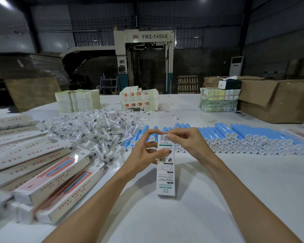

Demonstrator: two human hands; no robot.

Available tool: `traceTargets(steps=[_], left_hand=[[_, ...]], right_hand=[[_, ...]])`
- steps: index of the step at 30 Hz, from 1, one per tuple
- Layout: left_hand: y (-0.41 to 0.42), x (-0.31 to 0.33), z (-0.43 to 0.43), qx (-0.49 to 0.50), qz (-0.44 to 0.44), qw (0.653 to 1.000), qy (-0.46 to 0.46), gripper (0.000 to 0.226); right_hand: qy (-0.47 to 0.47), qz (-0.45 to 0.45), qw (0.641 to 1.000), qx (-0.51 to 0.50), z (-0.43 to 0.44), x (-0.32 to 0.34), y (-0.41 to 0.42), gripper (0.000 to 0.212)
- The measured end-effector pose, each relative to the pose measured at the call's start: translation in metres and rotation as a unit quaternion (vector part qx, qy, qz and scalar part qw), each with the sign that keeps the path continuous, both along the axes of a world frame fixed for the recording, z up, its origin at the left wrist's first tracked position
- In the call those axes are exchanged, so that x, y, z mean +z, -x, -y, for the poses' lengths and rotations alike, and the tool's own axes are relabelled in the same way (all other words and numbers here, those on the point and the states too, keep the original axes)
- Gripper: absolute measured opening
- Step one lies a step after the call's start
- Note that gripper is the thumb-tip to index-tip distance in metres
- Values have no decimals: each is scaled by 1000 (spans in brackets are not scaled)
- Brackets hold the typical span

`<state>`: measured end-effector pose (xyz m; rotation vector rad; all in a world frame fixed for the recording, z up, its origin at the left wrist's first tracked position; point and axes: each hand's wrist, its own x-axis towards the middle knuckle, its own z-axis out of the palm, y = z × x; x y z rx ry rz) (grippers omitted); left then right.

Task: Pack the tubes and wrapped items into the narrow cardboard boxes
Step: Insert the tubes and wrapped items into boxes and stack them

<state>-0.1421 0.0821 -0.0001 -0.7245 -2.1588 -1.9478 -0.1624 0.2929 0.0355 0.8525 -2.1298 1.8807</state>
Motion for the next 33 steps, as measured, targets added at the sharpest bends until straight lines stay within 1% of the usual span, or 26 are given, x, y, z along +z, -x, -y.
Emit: traceTargets(steps=[3, 6, 8, 10, 12, 14, 15, 17, 18, 19, 21, 23, 25, 27, 29, 30, 31, 33], left_hand=[[1, -1, -2, 9, -3, 1000, 6, 56], [2, -5, -3, 13, -5, 1000, 0, 55], [3, -8, -3, 20, 2, 1000, -16, 57], [5, -10, -3, 23, 18, 998, -60, 58], [6, -11, -3, 28, 25, 993, -112, 55], [7, -11, -1, 40, 31, 986, -159, 52], [7, -11, 0, 50, 34, 982, -178, 51], [7, -11, 1, 75, 26, 978, -190, 50], [7, -11, 1, 89, 13, 979, -182, 49], [6, -10, 0, 101, -3, 981, -166, 48], [5, -9, -3, 123, -28, 984, -129, 47], [5, -11, -6, 135, -51, 987, -74, 46], [5, -16, -8, 139, -81, 987, 7, 50], [6, -24, -8, 141, -133, 977, 91, 50], [9, -32, -10, 137, -191, 958, 162, 47], [10, -34, -11, 135, -213, 949, 189, 48], [10, -35, -13, 132, -229, 942, 209, 50], [9, -37, -16, 125, -260, 929, 233, 52]], right_hand=[[16, 4, 1000, -20, 0, -4, 3, 11], [54, 35, 998, -18, 6, -13, 5, 13], [108, 84, 991, 4, 14, -19, 6, 20], [161, 153, 974, 46, 22, -23, 4, 31], [151, 206, 964, 70, 25, -26, 2, 41], [107, 237, 961, 98, 23, -33, 1, 47], [90, 245, 957, 127, 23, -38, 1, 48], [77, 255, 946, 183, 23, -44, -4, 48], [74, 257, 946, 183, 22, -44, -8, 47], [70, 253, 951, 165, 22, -42, -12, 45], [53, 222, 969, 92, 18, -37, -19, 40], [-3, 154, 988, -12, 7, -34, -25, 36], [-51, 93, 991, -87, -16, -32, -32, 39], [-83, 57, 981, -168, -55, -32, -40, 42], [-120, 28, 954, -272, -107, -35, -46, 42], [-148, 12, 933, -328, -135, -38, -48, 42], [-181, -1, 905, -385, -165, -40, -50, 43], [-253, 0, 835, -489, -225, -46, -57, 46]])
